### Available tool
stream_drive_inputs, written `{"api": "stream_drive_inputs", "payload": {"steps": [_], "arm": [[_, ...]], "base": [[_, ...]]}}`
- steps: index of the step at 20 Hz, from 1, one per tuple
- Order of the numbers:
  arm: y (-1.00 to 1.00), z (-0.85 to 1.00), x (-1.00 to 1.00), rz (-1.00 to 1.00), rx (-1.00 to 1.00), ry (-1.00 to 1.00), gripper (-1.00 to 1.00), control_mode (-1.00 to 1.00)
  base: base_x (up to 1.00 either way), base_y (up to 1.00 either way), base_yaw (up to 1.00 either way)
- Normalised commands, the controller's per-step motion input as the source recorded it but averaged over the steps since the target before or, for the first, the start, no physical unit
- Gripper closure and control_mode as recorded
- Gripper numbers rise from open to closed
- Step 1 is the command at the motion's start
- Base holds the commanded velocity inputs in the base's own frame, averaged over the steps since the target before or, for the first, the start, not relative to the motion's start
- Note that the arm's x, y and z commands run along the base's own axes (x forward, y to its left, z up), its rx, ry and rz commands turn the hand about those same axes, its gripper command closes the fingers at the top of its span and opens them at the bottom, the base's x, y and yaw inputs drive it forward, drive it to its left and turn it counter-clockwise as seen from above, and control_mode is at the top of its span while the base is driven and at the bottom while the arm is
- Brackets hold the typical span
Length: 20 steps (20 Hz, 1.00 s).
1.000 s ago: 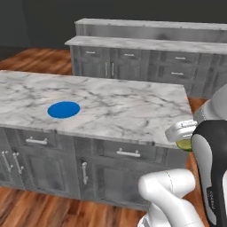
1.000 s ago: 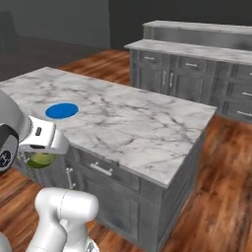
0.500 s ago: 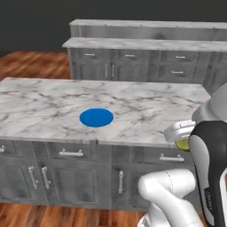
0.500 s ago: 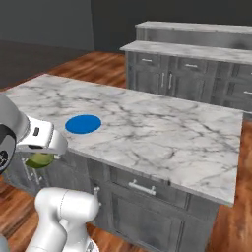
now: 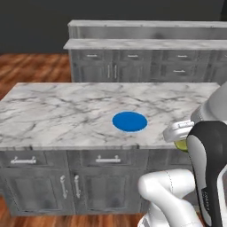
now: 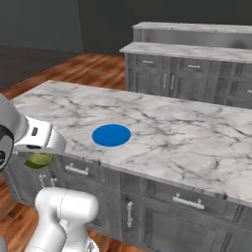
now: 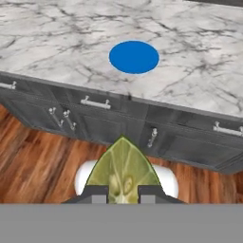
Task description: Pick lemon wedge from the fridge and place it on the plate on the counter.
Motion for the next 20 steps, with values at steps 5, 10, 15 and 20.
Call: {"api": "stream_drive_inputs", "payload": {"steps": [5,10,15,20], "arm": [[0.00,0.00,0.00,0.00,0.00,0.00,1.00,1.00],[0.00,0.00,0.00,0.00,0.00,0.00,1.00,1.00],[0.00,0.00,0.00,0.00,0.00,0.00,1.00,1.00],[0.00,0.00,0.00,0.00,0.00,0.00,1.00,1.00]], "base": [[0.53,0.50,-0.24],[0.52,0.06,-0.16],[0.46,-0.06,-0.08],[0.48,0.00,-0.16]]}}
